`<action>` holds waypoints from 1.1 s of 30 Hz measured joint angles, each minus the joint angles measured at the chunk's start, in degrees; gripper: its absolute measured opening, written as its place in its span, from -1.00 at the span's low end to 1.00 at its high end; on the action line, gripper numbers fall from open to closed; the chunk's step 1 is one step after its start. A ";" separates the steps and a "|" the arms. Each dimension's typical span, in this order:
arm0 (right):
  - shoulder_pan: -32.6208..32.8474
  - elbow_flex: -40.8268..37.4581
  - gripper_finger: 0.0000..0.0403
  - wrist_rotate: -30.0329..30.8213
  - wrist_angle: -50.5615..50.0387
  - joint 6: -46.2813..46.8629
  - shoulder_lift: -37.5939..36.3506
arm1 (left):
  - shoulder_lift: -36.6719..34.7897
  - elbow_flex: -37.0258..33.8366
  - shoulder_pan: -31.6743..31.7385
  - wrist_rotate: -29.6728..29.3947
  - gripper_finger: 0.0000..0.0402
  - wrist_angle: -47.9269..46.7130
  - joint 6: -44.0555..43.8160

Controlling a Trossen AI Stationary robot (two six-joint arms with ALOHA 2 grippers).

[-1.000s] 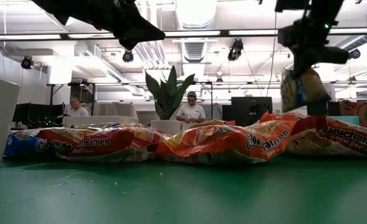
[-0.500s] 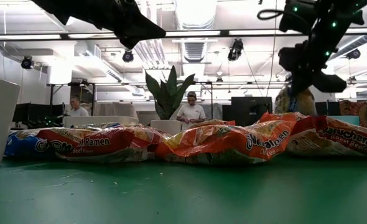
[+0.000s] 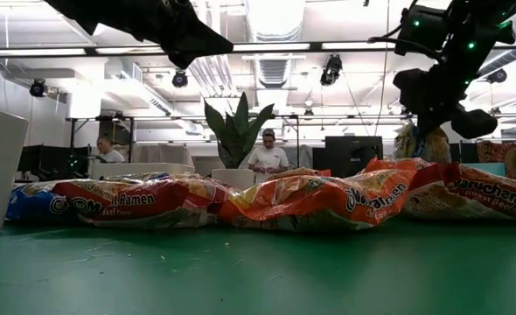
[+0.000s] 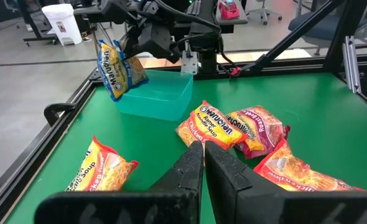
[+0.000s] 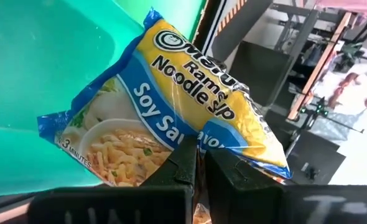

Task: Sort Maruchan noodles
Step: Put the blue noodle pack into the blue bin

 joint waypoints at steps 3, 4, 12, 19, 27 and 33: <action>0.01 0.01 -0.96 2.42 0.07 -0.13 -0.44 | 0.00 0.00 -0.01 0.00 -1.00 0.00 0.04; 0.12 0.00 -0.96 3.50 0.06 -0.13 -0.80 | 0.00 0.00 0.00 0.00 -1.00 0.00 0.07; 0.13 0.07 -0.96 4.21 -0.75 -2.80 -3.54 | 0.00 0.00 0.00 0.00 -1.00 -0.02 0.09; 0.11 -0.45 -0.96 -2.19 -1.55 2.28 -2.71 | 0.04 0.00 -0.01 0.00 -1.00 -0.02 0.32; 0.11 -1.74 -0.96 -3.62 -1.01 8.17 1.67 | 0.04 0.00 0.00 0.00 -1.00 0.36 1.33; 0.11 -2.27 -0.96 -3.20 -0.98 8.69 6.81 | 0.04 0.00 0.00 0.00 -1.00 0.44 1.20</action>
